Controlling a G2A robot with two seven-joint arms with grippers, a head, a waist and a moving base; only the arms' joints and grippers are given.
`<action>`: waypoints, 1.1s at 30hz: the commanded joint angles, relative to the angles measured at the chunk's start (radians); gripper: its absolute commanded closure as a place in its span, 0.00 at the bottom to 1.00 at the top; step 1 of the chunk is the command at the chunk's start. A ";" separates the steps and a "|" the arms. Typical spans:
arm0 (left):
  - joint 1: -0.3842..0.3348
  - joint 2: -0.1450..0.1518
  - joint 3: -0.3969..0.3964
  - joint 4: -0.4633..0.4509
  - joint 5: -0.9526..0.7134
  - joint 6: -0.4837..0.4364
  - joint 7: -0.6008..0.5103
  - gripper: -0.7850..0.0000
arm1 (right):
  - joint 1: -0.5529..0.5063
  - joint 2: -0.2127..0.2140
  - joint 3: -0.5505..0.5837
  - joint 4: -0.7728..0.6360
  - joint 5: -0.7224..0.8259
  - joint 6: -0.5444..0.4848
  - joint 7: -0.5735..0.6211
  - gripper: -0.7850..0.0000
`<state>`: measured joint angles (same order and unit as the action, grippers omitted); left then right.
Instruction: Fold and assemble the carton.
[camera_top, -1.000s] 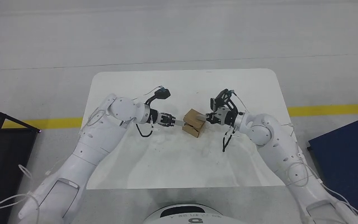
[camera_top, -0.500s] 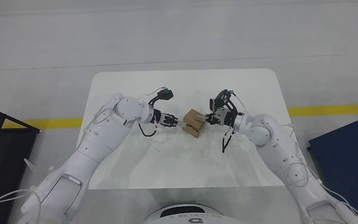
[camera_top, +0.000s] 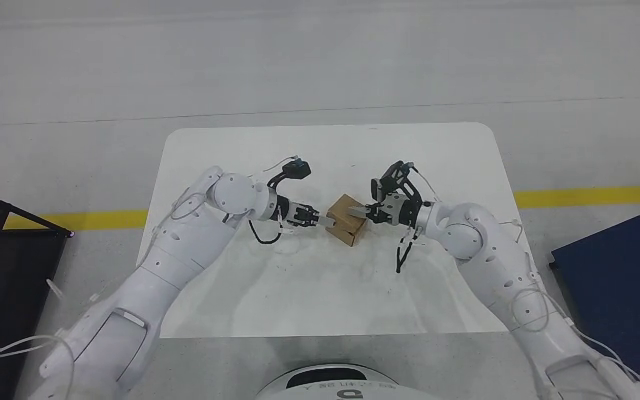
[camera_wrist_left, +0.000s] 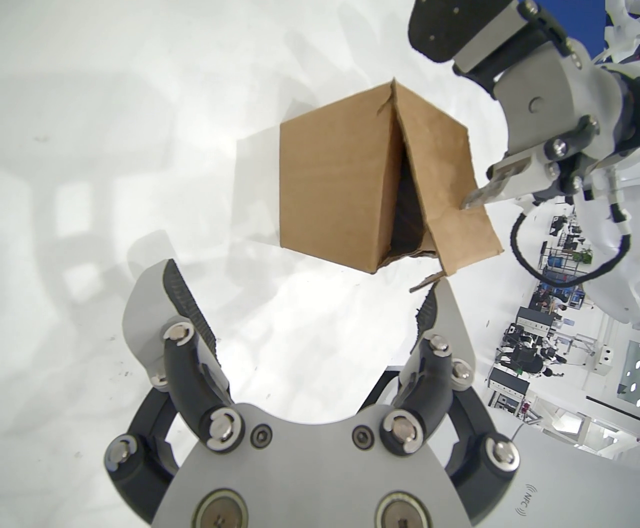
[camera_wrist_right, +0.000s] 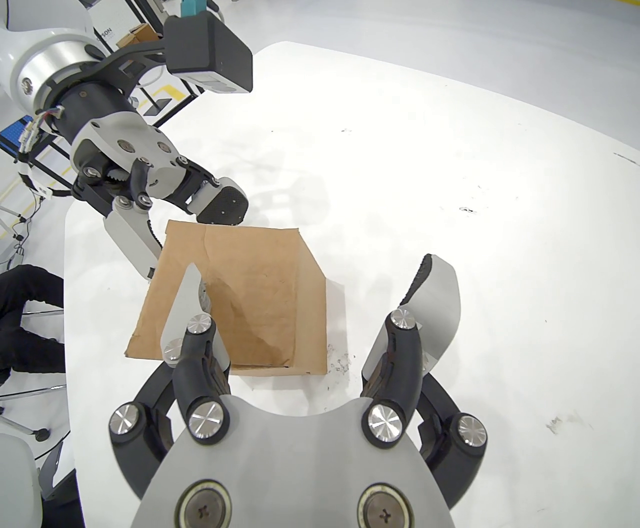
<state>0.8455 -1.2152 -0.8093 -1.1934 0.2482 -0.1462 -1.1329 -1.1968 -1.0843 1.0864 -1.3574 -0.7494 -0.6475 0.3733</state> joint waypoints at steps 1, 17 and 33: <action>-0.003 -0.002 0.004 0.003 0.000 0.001 0.002 0.00 | 0.000 0.000 0.000 0.001 0.000 -0.001 0.001 0.16; -0.020 -0.006 0.013 0.021 0.008 0.010 -0.006 0.00 | -0.002 0.001 -0.002 -0.010 -0.032 0.026 0.019 0.21; -0.014 -0.002 0.004 0.013 0.010 0.009 0.000 0.00 | -0.011 -0.001 0.010 0.000 0.029 0.026 0.008 0.22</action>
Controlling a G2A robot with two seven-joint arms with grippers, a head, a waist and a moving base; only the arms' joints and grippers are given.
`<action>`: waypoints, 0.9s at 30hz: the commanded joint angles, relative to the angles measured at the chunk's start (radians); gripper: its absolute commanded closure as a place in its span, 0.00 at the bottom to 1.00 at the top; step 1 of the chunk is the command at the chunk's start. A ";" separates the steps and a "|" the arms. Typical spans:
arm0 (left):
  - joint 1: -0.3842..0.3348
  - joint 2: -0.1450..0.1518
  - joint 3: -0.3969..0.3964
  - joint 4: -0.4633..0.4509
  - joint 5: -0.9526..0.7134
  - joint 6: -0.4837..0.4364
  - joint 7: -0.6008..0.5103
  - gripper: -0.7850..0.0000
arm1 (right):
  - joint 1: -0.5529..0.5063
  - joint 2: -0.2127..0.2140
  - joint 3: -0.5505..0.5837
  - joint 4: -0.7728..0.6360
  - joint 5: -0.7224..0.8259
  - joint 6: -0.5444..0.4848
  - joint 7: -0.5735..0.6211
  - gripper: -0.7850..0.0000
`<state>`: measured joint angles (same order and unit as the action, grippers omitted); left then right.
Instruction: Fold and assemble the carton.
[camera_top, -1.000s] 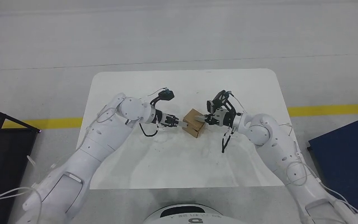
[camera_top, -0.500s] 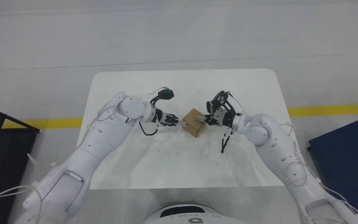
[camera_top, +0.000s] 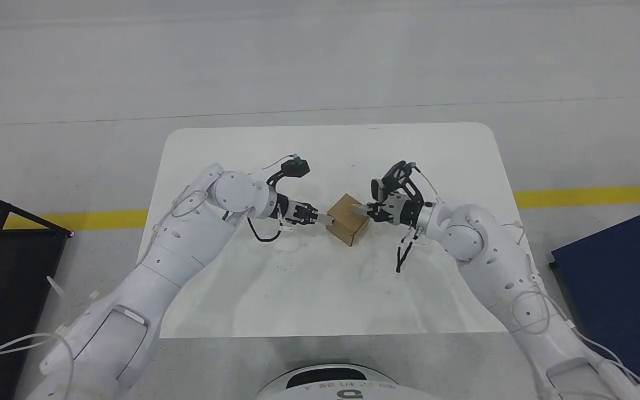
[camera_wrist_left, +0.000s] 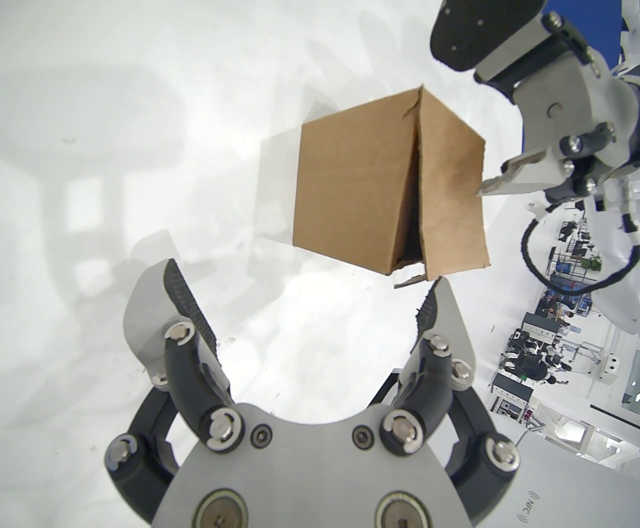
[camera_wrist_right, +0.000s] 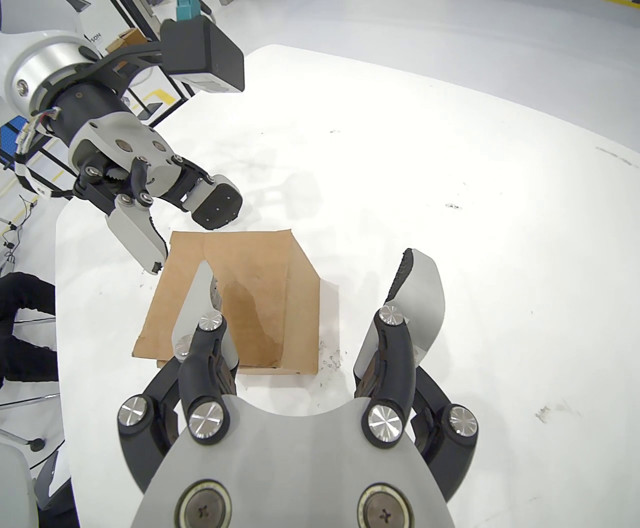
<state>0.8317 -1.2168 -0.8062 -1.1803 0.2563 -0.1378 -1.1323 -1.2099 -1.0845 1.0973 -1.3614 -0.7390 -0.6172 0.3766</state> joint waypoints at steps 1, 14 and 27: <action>-0.001 0.000 0.002 0.000 0.002 0.001 0.000 0.00 | 0.003 -0.002 -0.002 0.011 0.039 -0.011 0.010 0.22; 0.005 0.003 -0.006 -0.013 -0.007 -0.013 -0.006 0.00 | 0.017 -0.001 0.006 0.048 0.126 -0.045 0.055 0.27; -0.026 -0.013 0.031 0.018 0.015 0.022 0.001 0.00 | 0.033 -0.006 -0.012 0.069 0.155 -0.058 0.071 0.33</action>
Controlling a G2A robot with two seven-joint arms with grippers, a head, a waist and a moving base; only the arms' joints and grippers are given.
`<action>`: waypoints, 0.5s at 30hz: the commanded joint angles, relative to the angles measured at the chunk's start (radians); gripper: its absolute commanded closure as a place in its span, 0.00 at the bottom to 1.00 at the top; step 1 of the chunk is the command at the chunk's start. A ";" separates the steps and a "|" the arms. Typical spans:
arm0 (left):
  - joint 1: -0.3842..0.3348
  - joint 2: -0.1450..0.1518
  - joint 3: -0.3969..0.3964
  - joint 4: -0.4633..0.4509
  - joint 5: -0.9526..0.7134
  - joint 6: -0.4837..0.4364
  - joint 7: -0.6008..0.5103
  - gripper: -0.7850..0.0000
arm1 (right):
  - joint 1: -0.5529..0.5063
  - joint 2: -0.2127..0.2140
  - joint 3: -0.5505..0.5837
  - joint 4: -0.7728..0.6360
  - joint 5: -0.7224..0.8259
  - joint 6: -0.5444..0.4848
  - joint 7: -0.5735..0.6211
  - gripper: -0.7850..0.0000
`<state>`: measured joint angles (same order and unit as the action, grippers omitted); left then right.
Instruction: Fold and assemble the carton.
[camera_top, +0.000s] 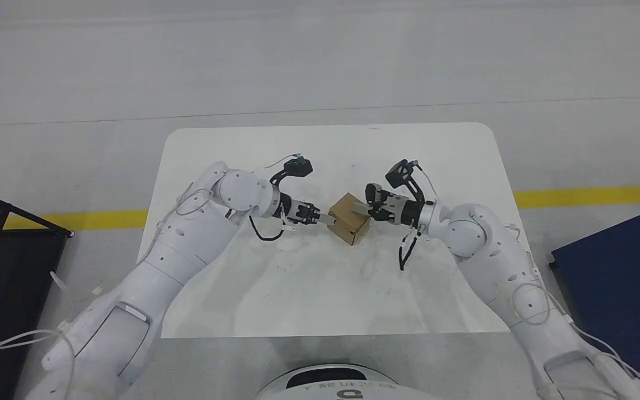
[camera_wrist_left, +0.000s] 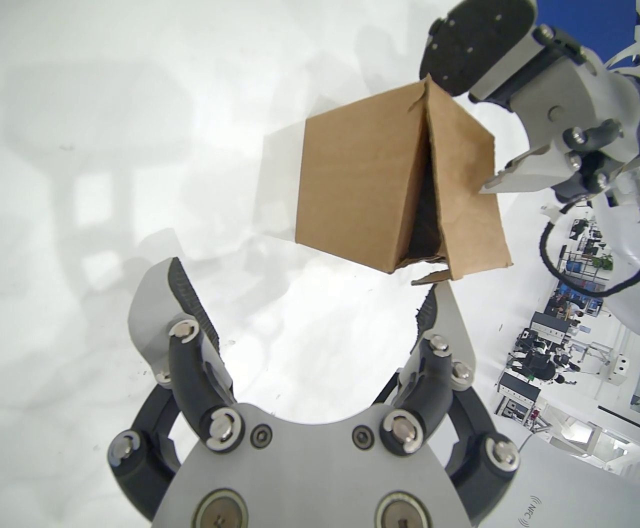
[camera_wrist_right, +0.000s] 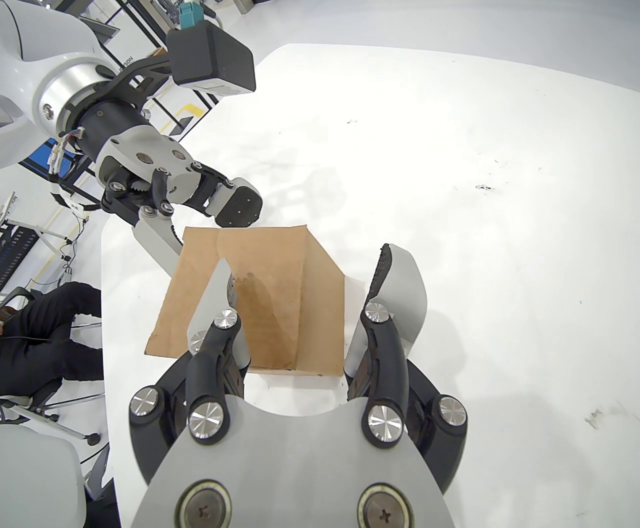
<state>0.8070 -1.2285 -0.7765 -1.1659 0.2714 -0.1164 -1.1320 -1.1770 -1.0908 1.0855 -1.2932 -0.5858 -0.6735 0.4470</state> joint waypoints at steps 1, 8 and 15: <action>-0.003 -0.002 0.004 0.007 -0.001 0.001 0.002 0.00 | 0.001 0.000 0.000 0.002 0.003 -0.003 0.002 0.34; -0.011 -0.007 0.010 0.023 -0.006 0.000 0.004 0.00 | 0.003 0.000 -0.007 0.002 0.003 -0.009 0.015 0.36; -0.018 -0.010 0.013 0.028 -0.007 0.004 0.000 0.00 | 0.004 -0.001 -0.013 -0.004 0.000 -0.008 0.015 0.38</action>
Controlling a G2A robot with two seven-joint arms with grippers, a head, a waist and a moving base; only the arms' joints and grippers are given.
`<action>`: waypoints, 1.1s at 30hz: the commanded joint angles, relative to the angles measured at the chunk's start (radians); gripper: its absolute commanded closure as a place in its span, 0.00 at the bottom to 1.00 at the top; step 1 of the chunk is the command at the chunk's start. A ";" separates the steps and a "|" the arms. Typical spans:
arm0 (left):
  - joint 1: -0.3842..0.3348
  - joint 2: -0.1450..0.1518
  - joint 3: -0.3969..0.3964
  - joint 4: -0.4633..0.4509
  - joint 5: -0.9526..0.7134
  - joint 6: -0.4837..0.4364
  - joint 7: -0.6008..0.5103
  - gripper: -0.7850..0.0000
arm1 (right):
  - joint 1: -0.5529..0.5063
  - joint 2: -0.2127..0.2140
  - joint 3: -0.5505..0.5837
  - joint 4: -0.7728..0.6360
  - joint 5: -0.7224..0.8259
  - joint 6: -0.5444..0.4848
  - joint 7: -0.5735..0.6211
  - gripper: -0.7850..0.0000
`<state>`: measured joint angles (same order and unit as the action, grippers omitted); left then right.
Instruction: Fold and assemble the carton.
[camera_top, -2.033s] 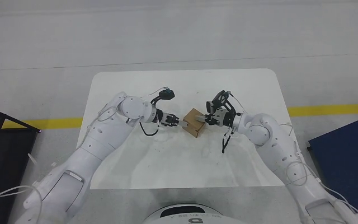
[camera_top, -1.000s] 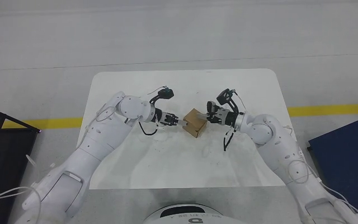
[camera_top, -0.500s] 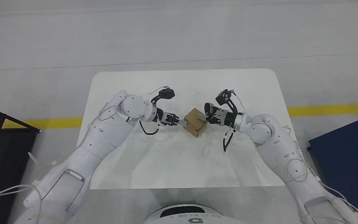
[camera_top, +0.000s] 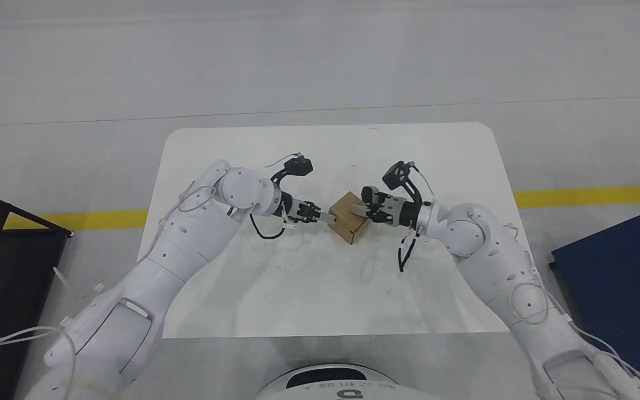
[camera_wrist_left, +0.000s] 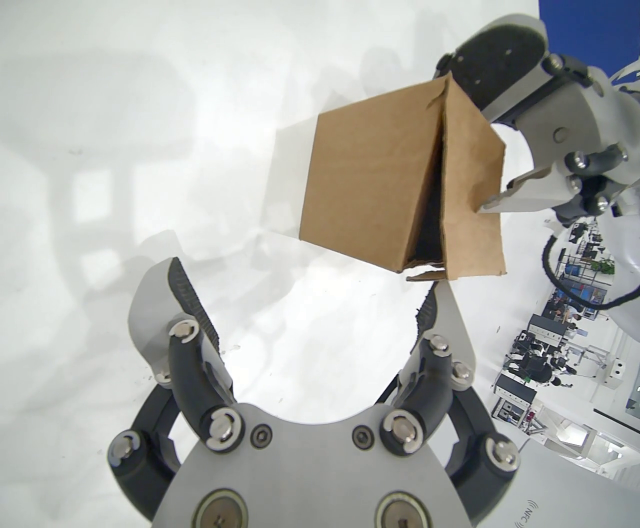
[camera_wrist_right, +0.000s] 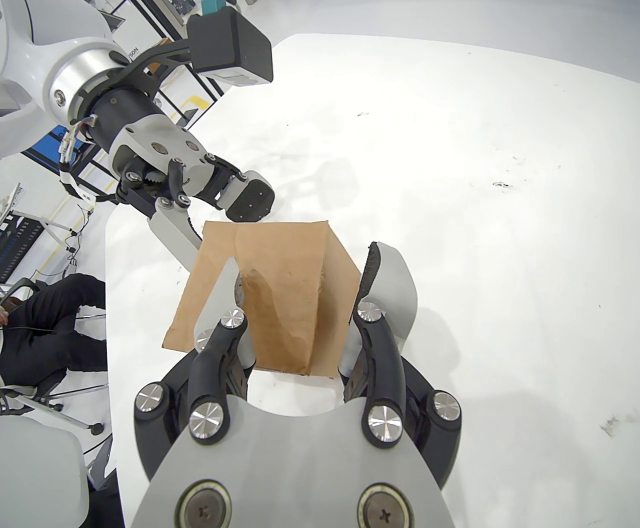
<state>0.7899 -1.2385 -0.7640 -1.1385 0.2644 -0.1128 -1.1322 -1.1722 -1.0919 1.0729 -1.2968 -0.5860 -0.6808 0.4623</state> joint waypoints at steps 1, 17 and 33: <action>-0.002 -0.001 0.001 0.000 -0.001 0.002 0.000 0.00 | -0.001 0.000 -0.001 -0.001 0.000 -0.001 0.001 0.38; -0.011 -0.009 0.010 0.016 -0.012 0.001 -0.004 0.00 | 0.001 0.000 -0.005 0.006 0.068 -0.042 0.022 0.36; -0.018 -0.010 0.003 0.043 -0.018 -0.011 -0.020 0.00 | 0.006 0.001 -0.009 0.014 0.044 -0.023 0.024 0.52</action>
<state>0.7712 -1.2492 -0.7597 -1.0944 0.2456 -0.1230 -1.1507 -1.1663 -1.0906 1.0647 -1.2827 -0.5416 -0.7030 0.4857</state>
